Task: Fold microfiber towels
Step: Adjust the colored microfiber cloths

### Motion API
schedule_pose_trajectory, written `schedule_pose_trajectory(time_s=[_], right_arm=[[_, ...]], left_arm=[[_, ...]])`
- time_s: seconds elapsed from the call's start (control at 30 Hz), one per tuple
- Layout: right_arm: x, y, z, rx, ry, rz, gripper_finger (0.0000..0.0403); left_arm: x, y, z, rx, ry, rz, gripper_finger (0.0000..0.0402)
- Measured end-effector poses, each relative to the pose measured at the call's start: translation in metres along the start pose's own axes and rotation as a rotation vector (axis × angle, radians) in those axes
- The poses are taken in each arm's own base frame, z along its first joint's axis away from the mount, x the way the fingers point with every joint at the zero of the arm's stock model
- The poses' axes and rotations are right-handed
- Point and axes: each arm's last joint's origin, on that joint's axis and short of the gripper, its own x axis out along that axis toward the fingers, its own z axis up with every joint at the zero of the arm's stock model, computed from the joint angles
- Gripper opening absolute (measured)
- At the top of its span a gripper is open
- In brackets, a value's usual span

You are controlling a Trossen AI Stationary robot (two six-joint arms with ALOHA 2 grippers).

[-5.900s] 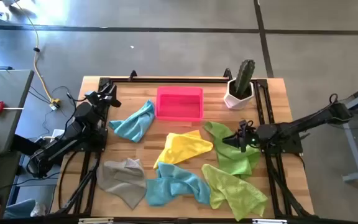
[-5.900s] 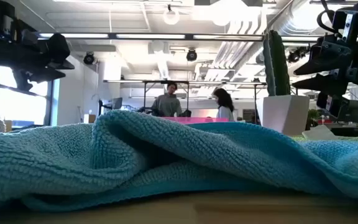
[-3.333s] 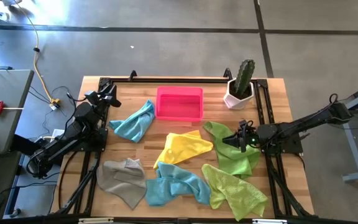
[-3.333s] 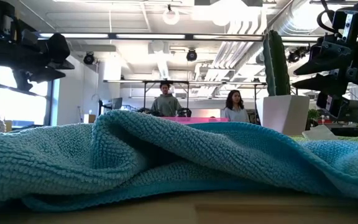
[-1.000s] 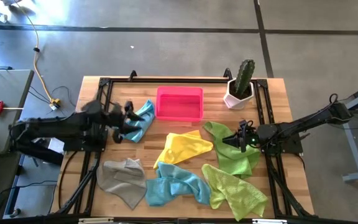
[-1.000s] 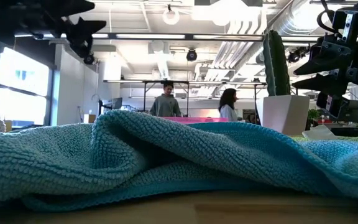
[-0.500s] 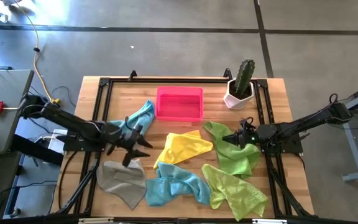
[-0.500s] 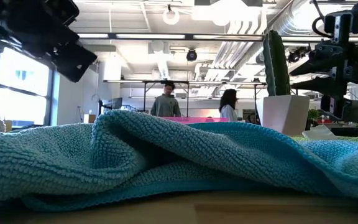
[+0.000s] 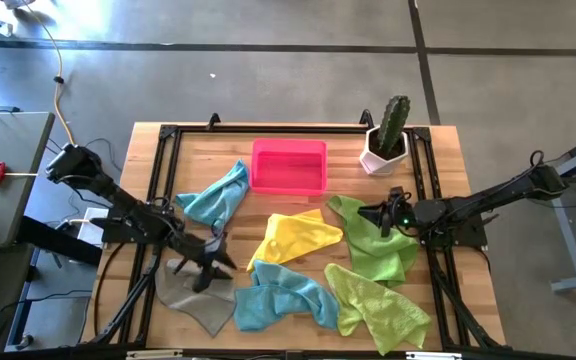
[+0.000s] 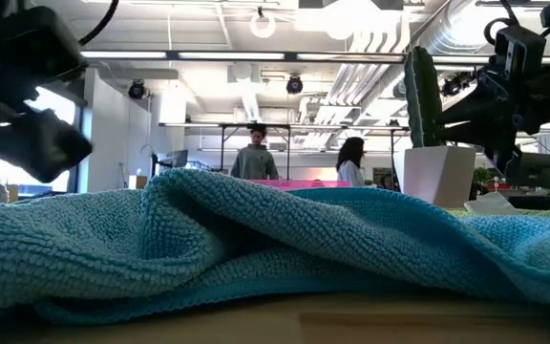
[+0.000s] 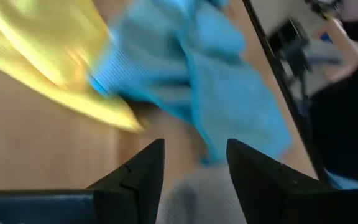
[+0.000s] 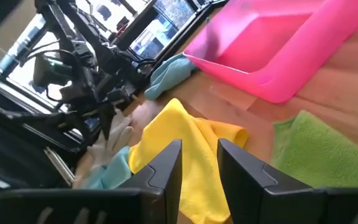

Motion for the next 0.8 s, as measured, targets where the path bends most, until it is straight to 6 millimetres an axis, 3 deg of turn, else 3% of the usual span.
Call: schedule_pose_trajectory(time_s=[0.13, 0.3, 0.47, 0.8], right_arm=[[0.000, 0.000, 0.000, -0.047, 0.000, 0.000, 0.0094], [0.000, 0.000, 0.000, -0.022, -0.001, 0.001, 0.0094], [0.000, 0.000, 0.000, -0.026, 0.000, 0.000, 0.0094], [0.000, 0.000, 0.000, -0.025, 0.005, -0.005, 0.0094]], left_arm=[[0.004, -0.016, -0.011, 0.054, 0.133, -0.040, 0.0140], [0.005, -0.021, -0.030, 0.143, 0.331, 0.137, 0.0101], [0.007, -0.027, -0.036, 0.145, 0.446, 0.238, 0.0063], [-0.009, -0.047, -0.046, -0.083, 0.648, 0.153, 0.0019]])
